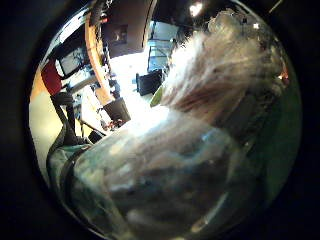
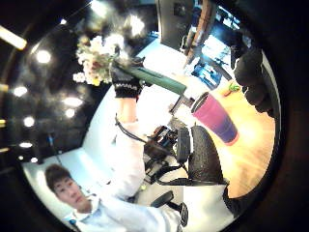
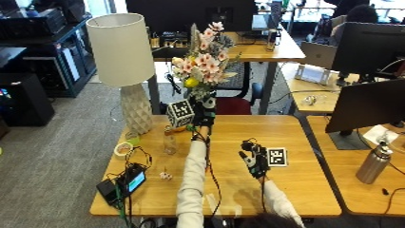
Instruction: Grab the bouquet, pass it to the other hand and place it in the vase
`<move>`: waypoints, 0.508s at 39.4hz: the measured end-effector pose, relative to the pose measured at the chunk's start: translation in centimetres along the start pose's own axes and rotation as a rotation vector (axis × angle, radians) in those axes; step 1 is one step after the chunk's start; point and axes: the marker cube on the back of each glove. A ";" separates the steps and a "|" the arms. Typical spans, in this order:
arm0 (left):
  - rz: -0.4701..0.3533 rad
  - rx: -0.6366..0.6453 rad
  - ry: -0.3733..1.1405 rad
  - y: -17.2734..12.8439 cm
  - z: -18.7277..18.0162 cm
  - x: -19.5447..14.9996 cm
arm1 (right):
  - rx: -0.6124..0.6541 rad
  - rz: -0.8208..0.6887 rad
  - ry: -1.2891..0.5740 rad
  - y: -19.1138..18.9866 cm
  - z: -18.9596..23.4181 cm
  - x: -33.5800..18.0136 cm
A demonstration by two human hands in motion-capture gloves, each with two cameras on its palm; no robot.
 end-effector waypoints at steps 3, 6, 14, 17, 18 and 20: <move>0.010 0.041 -0.025 -1.5 -0.9 -0.5 | -0.007 0.061 -0.003 0.5 -0.5 0.7; 0.006 0.059 -0.038 -2.4 -1.5 -1.5 | -0.010 0.097 -0.001 0.8 -1.0 0.7; -0.059 0.083 -0.035 -3.4 -2.7 -6.2 | -0.006 0.015 -0.038 0.6 -1.2 1.8; -0.086 0.012 -0.067 -2.7 -3.1 -8.9 | -0.008 -0.025 -0.101 0.7 -1.3 1.3; -0.097 -0.046 -0.086 -2.2 -3.4 -10.1 | -0.008 -0.040 -0.151 0.7 -1.3 0.9; -0.108 -0.208 -0.110 -0.4 -4.1 -12.6 | -0.009 -0.039 -0.150 0.9 -1.5 1.3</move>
